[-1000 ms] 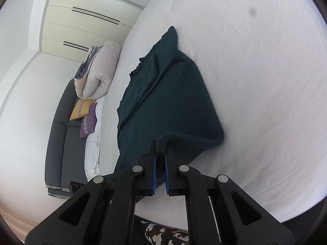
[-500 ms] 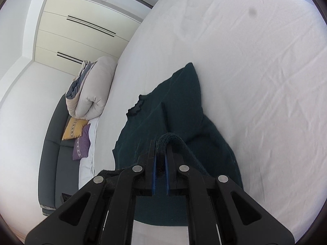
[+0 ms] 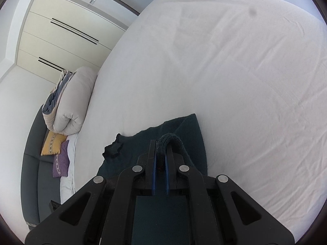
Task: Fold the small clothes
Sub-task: 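Lift the hem with both grippers and fold it toward the collar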
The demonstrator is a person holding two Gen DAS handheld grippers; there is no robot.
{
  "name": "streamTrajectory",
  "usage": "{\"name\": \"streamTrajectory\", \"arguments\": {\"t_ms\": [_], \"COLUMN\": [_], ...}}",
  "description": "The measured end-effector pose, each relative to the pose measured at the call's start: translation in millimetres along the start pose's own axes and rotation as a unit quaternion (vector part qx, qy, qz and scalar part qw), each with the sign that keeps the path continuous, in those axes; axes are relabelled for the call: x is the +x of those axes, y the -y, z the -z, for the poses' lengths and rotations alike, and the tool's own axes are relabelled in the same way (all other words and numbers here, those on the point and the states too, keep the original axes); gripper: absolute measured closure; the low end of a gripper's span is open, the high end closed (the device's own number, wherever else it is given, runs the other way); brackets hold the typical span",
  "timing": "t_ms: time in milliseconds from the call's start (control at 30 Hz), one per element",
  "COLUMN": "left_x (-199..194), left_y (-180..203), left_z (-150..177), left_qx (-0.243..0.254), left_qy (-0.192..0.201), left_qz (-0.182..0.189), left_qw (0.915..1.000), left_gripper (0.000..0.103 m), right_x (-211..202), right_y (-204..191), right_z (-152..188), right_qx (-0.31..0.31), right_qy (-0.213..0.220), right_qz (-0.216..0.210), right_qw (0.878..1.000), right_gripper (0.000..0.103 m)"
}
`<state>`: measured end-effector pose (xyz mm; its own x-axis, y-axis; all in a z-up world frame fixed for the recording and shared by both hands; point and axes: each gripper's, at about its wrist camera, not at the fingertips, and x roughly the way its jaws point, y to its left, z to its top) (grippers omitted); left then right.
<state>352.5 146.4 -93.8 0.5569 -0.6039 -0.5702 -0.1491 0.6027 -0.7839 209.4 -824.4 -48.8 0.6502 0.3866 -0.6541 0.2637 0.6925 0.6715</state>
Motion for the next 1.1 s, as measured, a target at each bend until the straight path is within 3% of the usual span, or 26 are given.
{"name": "streamTrajectory", "arguments": {"t_ms": [267, 333, 367, 400, 433, 467, 533, 633, 800, 1000, 1100], "left_x": [36.9, 38.2, 35.1, 30.5, 24.9, 20.3, 12.5, 4.2, -0.8, -0.2, 4.5], "left_y": [-16.4, -19.8, -21.3, -23.0, -24.1, -23.5, -20.2, -4.9, 12.8, 26.8, 16.5], "left_z": [-6.6, -5.7, -5.0, -4.9, -5.0, -4.7, -0.7, 17.7, 58.7, 90.5, 92.2], "left_qx": [0.014, 0.010, 0.005, -0.002, -0.006, -0.005, 0.005, 0.060, 0.142, 0.203, 0.194], "left_qy": [-0.018, -0.017, -0.011, -0.003, 0.007, 0.014, 0.017, 0.009, 0.005, 0.003, 0.004], "left_qz": [-0.033, -0.031, -0.026, -0.016, -0.014, -0.012, -0.009, -0.030, -0.082, -0.099, -0.106], "left_qw": [0.9992, 0.9993, 0.9996, 0.9999, 0.9999, 0.9998, 0.9998, 0.9977, 0.9864, 0.9742, 0.9752], "left_gripper": [0.096, 0.078, 0.055, 0.039, 0.036, 0.036, 0.036, 0.046, 0.047, 0.047, 0.047], "right_x": [63.3, 65.9, 64.4, 62.5, 60.1, 55.9, 47.5, 29.6, 0.3, -12.0, -5.0], "right_y": [15.6, 21.3, 22.4, 23.2, 23.5, 24.6, 27.0, 27.9, 15.6, -22.9, -32.7], "right_z": [-25.0, -23.8, -24.0, -23.7, -24.0, -24.1, -24.9, -18.5, 15.6, 61.6, 82.7], "right_qx": [0.029, 0.035, 0.035, 0.035, 0.035, 0.037, 0.036, 0.028, -0.047, -0.138, -0.157], "right_qy": [-0.029, -0.018, -0.005, 0.006, 0.015, 0.028, 0.044, 0.048, 0.054, 0.023, -0.002], "right_qz": [0.023, 0.006, -0.003, -0.008, -0.006, 0.006, 0.008, 0.005, 0.039, -0.021, -0.033], "right_qw": [0.999, 0.999, 0.999, 0.999, 0.999, 0.999, 0.998, 0.998, 0.997, 0.990, 0.987], "right_gripper": [0.094, 0.084, 0.072, 0.062, 0.038, 0.028, 0.028, 0.029, 0.030, 0.030, 0.030]}}
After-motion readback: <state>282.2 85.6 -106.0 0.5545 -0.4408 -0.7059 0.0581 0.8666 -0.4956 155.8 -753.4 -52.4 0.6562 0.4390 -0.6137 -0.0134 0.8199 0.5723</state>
